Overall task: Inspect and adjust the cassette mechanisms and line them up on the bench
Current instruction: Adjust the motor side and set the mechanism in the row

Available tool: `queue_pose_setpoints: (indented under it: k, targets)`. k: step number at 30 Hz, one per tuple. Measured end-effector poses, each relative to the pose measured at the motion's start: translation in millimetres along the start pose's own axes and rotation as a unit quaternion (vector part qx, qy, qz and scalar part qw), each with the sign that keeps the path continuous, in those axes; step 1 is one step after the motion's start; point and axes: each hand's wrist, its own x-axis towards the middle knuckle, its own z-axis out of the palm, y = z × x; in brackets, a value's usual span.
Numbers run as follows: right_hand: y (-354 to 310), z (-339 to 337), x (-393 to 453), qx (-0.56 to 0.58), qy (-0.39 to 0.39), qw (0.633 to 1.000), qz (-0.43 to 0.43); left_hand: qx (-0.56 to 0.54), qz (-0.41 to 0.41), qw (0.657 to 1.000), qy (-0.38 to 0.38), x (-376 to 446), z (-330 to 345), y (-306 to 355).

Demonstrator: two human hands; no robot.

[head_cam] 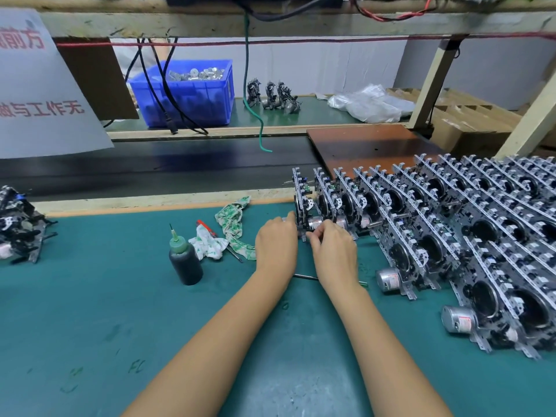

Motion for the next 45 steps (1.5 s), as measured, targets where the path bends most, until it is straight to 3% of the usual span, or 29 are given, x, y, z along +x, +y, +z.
queue_pose_setpoints:
  k: [4,8,15,18,22,26,30,34,37,39,42,45]
  targets:
    - [-2.5,-8.4,-2.9,0.000,0.014,1.000,-0.011,-0.026,0.022,0.999,-0.006,-10.0,-9.0,-7.0]
    - [-21.3,-16.4,-18.2,0.105,0.013,0.992,-0.074,-0.140,0.024,0.989,0.042,-40.9,-35.4,-19.3]
    - [-83.0,-21.7,-56.7,0.202,-0.098,0.957,-0.182,-0.148,-0.033,0.978,0.143,-103.8,-92.4,-76.1]
    - [-120.7,-19.4,-76.2,0.234,-0.140,0.929,-0.249,-0.206,-0.056,0.956,0.200,-125.9,-114.8,-104.6]
    - [-176.7,6.4,-98.0,0.220,-0.221,0.896,-0.315,-0.197,-0.153,0.937,0.245,-139.4,-126.4,-151.9]
    - [-225.4,56.1,-101.0,0.143,-0.303,0.887,-0.318,-0.053,-0.232,0.943,0.231,-143.6,-128.7,-223.5]
    - [-284.7,103.1,-92.0,0.076,-0.271,0.864,-0.417,0.051,-0.273,0.931,0.235,-145.7,-147.2,-311.8]
    - [-342.2,136.4,-88.2,0.012,-0.172,0.825,-0.539,0.089,-0.342,0.934,0.044,-142.6,-175.0,-376.8]
    - [-376.1,154.7,-87.7,-0.032,-0.162,0.782,-0.602,0.082,-0.360,0.929,-0.034,-141.2,-184.8,-390.3]
    - [-390.0,162.0,-84.5,-0.085,-0.206,0.753,-0.619,0.087,-0.351,0.931,-0.042,-144.6,-182.4,-390.3]
    - [-394.4,160.7,-75.1,-0.111,-0.267,0.739,-0.608,0.096,-0.336,0.937,0.013,-155.6,-177.8,-386.4]
    - [-386.2,154.4,-74.1,-0.089,-0.233,0.740,-0.624,0.067,-0.311,0.947,0.045,-166.4,-179.8,-380.3]
